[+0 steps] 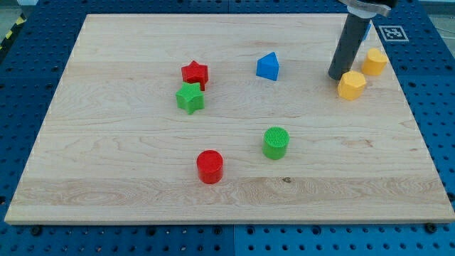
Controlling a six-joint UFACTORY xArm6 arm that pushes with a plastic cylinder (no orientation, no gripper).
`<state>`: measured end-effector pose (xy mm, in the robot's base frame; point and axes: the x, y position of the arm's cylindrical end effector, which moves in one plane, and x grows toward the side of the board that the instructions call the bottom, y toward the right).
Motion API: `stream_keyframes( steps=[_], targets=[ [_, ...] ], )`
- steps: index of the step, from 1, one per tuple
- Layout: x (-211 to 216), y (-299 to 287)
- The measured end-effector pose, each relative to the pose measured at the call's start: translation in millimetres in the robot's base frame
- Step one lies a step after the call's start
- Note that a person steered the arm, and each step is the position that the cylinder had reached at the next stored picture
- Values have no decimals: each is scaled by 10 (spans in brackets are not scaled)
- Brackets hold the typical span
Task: Put the hexagon below the heart
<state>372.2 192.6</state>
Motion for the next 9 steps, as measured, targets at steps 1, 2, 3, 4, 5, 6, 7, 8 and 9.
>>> stream_keyframes(
  steps=[1,2,3,4,5,6,7,8,9],
  targets=[
    [26,0],
    [26,-54],
    [26,-207],
    [26,-211],
    [71,-207],
    [243,-66],
    [425,88],
    [508,211],
    [508,269]
  ],
)
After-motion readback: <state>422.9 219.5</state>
